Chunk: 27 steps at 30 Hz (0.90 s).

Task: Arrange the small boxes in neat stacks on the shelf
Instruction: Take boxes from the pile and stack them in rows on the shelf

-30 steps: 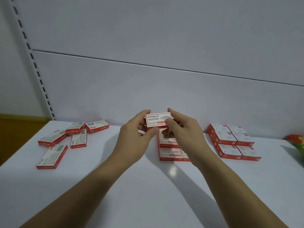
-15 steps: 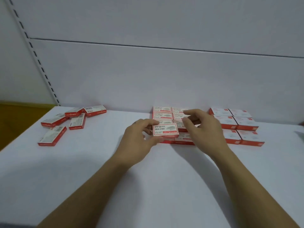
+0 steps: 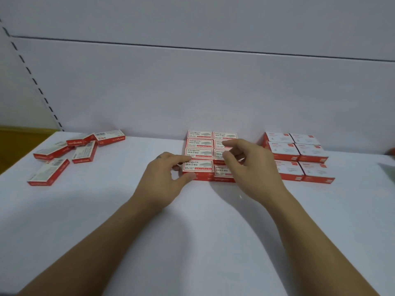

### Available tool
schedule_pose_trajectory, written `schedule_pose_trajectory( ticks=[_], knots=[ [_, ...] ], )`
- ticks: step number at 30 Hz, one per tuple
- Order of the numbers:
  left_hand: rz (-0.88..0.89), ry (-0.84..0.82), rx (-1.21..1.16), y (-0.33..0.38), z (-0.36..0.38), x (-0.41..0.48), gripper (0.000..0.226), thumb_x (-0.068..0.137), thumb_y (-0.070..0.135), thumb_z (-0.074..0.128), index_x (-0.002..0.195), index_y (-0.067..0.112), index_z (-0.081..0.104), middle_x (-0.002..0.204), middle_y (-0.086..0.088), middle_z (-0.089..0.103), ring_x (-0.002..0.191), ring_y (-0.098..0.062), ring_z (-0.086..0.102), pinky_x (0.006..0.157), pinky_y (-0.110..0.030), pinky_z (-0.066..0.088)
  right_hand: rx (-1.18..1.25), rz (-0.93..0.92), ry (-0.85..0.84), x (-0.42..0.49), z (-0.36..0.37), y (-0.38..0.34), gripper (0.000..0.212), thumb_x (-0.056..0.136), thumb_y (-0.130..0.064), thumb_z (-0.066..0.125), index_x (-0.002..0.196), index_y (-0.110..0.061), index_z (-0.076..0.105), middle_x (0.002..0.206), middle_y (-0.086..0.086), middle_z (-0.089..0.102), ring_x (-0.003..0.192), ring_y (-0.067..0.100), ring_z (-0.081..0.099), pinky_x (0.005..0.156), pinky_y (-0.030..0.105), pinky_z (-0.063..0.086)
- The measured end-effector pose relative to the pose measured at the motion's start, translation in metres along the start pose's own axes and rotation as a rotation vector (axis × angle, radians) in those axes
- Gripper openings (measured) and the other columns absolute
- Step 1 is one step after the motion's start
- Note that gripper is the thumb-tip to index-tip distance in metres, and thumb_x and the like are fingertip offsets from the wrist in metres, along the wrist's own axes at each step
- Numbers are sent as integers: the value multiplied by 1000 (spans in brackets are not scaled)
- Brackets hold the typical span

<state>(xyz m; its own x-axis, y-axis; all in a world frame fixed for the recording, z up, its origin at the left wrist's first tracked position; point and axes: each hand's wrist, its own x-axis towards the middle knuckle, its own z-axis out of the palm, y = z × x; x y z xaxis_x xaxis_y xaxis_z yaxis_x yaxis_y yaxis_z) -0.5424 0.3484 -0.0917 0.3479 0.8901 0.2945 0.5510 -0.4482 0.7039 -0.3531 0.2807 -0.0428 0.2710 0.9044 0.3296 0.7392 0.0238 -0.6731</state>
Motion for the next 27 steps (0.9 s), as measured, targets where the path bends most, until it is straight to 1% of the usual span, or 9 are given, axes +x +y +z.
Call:
schedule_pose_trajectory(
  ticks=[2, 5, 9, 12, 15, 17, 19, 22, 27],
  knots=[
    [-3, -12, 7, 0, 0, 2, 44, 80, 34, 74, 122, 30, 63, 108, 9, 60, 90, 2, 56, 76, -6, 38, 14, 14, 1, 2, 0, 1, 29, 92, -30, 56, 120, -27, 64, 81, -25, 61, 82, 3, 62, 83, 33, 53],
    [-23, -19, 4, 1, 1, 4, 43, 81, 33, 73, 123, 30, 63, 108, 10, 58, 91, -2, 55, 80, -14, 41, 31, 32, 22, 4, 0, 2, 29, 92, -29, 56, 120, -27, 64, 80, -24, 61, 80, 0, 61, 81, 29, 53],
    [-21, -13, 17, 0, 1, 3, 43, 81, 35, 73, 122, 30, 64, 106, 9, 57, 93, -6, 55, 86, -24, 46, 29, 41, 0, 3, 2, 1, 30, 93, -30, 56, 122, -27, 63, 81, -25, 61, 82, 3, 62, 82, 34, 54],
    [-7, -18, 63, 0, 2, 2, 43, 83, 37, 71, 124, 31, 62, 107, 9, 56, 97, -8, 55, 91, -30, 48, 22, 40, 2, 5, 0, 4, 33, 92, -29, 58, 125, -25, 61, 85, -21, 64, 82, 2, 62, 82, 27, 52],
    [19, -19, 162, 2, 1, 0, 45, 86, 43, 65, 129, 32, 58, 113, 9, 54, 107, -11, 50, 94, -32, 46, -34, -8, 17, 4, -1, 5, 40, 89, -32, 62, 128, -24, 58, 104, -11, 67, 92, 3, 60, 86, 26, 49],
    [38, -26, 253, 6, 0, -1, 48, 87, 47, 61, 132, 34, 53, 121, 8, 53, 112, -12, 45, 93, -30, 44, -100, -47, -4, 2, 0, 2, 47, 88, -36, 64, 133, -26, 54, 121, -8, 60, 106, 6, 56, 94, 30, 47],
    [77, -45, 349, 12, -4, -3, 55, 86, 53, 59, 137, 35, 46, 131, 7, 48, 119, -13, 41, 97, -31, 41, -160, -89, -42, -1, 1, -2, 53, 87, -39, 64, 137, -29, 49, 133, -7, 51, 119, 9, 49, 99, 25, 40],
    [133, -48, 459, 18, -23, -7, 65, 86, 58, 55, 143, 35, 35, 141, 7, 41, 127, -15, 35, 105, -34, 35, -255, -160, -107, -1, 1, -11, 62, 85, -42, 66, 141, -30, 43, 142, -5, 42, 130, 12, 39, 101, 22, 29],
    [106, 23, 544, 5, -76, -10, 60, 86, 56, 55, 139, 32, 42, 138, 4, 47, 126, -18, 38, 104, -36, 32, -348, -269, -175, 13, 16, -44, 72, 82, -48, 66, 145, -31, 35, 150, -2, 33, 138, 17, 28, 112, 35, 24]
  ],
)
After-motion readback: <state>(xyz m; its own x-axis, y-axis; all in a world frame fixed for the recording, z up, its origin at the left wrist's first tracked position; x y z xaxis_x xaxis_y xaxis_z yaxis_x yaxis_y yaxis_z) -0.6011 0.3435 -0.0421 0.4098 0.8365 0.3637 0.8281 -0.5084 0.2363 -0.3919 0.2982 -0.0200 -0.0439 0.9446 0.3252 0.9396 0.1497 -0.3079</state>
